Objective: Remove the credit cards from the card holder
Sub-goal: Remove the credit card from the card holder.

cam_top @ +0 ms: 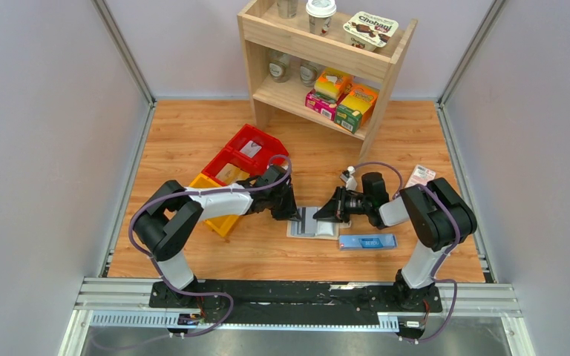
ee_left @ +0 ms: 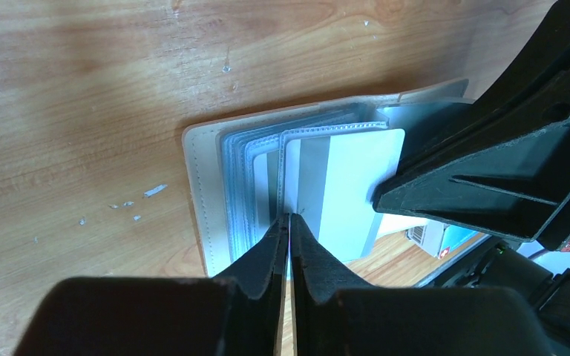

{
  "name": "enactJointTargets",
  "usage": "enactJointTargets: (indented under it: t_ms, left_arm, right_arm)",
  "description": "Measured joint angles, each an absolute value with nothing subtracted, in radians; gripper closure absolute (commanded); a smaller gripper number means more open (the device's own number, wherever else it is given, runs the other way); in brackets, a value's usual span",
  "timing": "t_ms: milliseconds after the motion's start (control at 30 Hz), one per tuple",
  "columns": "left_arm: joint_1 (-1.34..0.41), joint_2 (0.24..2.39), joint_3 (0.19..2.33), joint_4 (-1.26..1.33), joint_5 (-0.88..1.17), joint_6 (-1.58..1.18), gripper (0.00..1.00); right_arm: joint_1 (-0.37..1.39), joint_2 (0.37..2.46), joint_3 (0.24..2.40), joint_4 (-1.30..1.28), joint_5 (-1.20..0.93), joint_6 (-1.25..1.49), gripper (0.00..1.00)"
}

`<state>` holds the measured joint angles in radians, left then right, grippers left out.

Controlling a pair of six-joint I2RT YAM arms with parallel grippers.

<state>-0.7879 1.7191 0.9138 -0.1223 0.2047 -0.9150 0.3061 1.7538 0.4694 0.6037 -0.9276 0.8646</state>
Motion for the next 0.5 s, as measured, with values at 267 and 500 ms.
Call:
enactJointTargets:
  t_ms: [267, 500]
  left_arm:
    - [-0.785, 1.726, 0.920, -0.123, 0.205, -0.927, 0.90]
    - [-0.784, 1.732, 0.925, -0.126, 0.208, -0.928, 0.91]
  right_arm:
    - [0.283, 1.752, 0.451, 0.600, -0.930, 0.863, 0.99]
    - [0.262, 1.749, 0.442, 0.595, -0.937, 0.863, 0.99]
